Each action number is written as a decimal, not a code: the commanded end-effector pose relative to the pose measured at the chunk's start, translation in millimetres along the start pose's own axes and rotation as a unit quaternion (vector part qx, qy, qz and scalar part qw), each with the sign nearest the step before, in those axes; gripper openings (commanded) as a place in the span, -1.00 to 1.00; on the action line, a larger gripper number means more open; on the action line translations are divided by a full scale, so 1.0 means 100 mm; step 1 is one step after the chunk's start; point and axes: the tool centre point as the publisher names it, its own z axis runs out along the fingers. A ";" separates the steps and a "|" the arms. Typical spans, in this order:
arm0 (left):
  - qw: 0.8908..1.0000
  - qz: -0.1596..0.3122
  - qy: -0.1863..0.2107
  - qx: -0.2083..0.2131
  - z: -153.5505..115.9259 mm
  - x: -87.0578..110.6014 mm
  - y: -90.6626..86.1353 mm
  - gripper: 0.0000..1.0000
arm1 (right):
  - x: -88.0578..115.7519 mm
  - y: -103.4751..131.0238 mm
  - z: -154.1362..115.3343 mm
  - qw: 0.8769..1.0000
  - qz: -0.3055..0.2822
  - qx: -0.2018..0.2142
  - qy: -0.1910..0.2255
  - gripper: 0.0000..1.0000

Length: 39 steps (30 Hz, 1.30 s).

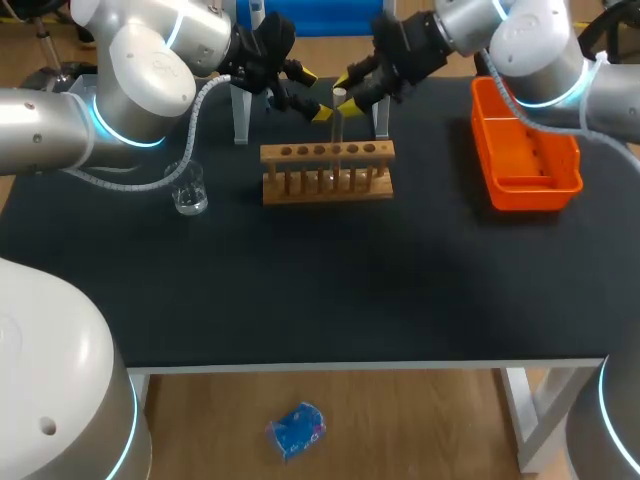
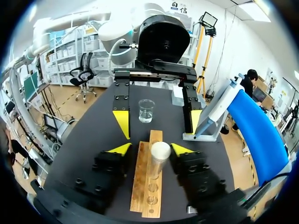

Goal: Invert the test tube, pick up the pipette, mount the tip to pipette, aspirate from beaker and dispense into the tube, eject the tip, return the pipette, and cap with the stopper.

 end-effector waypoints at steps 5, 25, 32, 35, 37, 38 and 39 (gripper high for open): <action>1.000 -0.001 0.002 -0.002 -0.01 -0.01 -0.01 1.00 | 0.17 0.01 -0.22 1.000 0.009 -0.017 -0.012 1.00; 1.000 -0.001 0.002 -0.002 -0.01 -0.01 -0.01 1.00 | 0.92 -0.09 -0.84 0.985 0.079 -0.125 -0.092 1.00; 0.999 -0.013 -0.033 0.014 -0.20 0.03 -0.03 1.00 | 0.97 -0.09 -0.86 0.984 0.067 -0.127 -0.103 1.00; 0.998 -0.023 -0.058 0.017 -0.35 0.07 -0.03 1.00 | 0.97 -0.11 -0.88 0.984 0.067 -0.126 -0.111 1.00; 0.996 -0.030 -0.077 0.017 -0.46 0.11 -0.04 1.00 | 1.00 -0.12 -0.89 0.982 0.068 -0.124 -0.125 1.00; 0.996 -0.032 -0.085 0.020 -0.53 0.12 -0.03 1.00 | 1.01 -0.13 -0.91 0.981 0.070 -0.124 -0.132 1.00; 0.995 -0.036 -0.091 0.022 -0.58 0.13 -0.01 1.00 | 1.02 -0.14 -0.92 0.980 0.070 -0.127 -0.138 1.00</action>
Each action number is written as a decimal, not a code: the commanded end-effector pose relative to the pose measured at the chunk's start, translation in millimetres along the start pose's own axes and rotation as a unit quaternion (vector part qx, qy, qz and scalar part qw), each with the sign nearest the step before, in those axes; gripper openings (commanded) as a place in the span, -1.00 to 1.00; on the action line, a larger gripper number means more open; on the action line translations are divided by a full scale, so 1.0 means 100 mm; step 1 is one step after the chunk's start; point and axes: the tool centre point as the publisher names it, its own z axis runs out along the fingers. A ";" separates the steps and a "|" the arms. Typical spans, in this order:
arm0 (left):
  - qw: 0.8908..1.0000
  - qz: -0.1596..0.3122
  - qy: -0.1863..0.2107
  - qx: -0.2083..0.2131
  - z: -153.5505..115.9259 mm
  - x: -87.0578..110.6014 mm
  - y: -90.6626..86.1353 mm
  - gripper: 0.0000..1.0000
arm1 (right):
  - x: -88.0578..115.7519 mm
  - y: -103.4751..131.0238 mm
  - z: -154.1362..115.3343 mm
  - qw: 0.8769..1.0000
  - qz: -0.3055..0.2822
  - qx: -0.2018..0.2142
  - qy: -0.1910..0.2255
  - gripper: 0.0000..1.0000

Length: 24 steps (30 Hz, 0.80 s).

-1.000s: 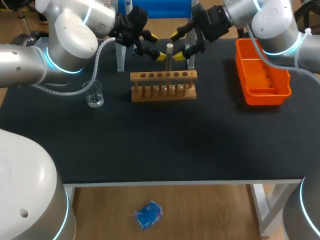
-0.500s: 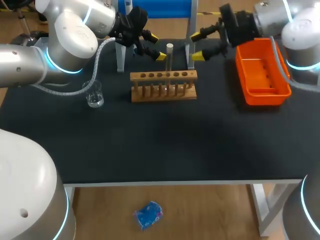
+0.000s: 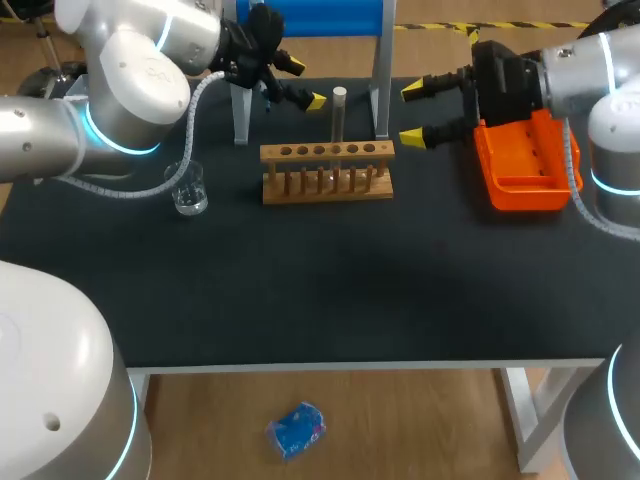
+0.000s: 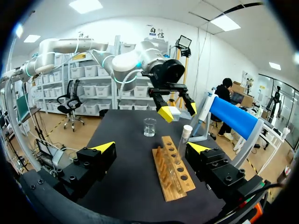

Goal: Invert the test tube, pick up the pipette, mount the tip to pipette, aspirate from beaker and dispense into the tube, eject the tip, return the pipette, and cap with the stopper.

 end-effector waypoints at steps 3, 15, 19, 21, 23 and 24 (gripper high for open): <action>0.998 -0.013 -0.056 0.005 -0.51 0.23 0.07 1.00 | 0.12 -0.07 -0.14 0.999 0.007 -0.009 -0.049 1.00; 0.986 -0.075 -0.145 0.020 -1.19 0.47 0.33 1.00 | 0.27 -0.25 -0.61 0.993 0.056 -0.027 -0.100 1.00; 0.982 -0.088 -0.165 0.009 -1.36 0.52 0.35 1.00 | 0.27 -0.26 -0.63 0.993 0.068 -0.029 -0.094 1.00; 0.982 -0.088 -0.165 0.009 -1.36 0.52 0.35 1.00 | 0.27 -0.26 -0.63 0.993 0.068 -0.029 -0.094 1.00; 0.982 -0.088 -0.165 0.009 -1.36 0.52 0.35 1.00 | 0.27 -0.26 -0.63 0.993 0.068 -0.029 -0.094 1.00; 0.982 -0.088 -0.165 0.009 -1.36 0.52 0.35 1.00 | 0.27 -0.26 -0.63 0.993 0.068 -0.029 -0.094 1.00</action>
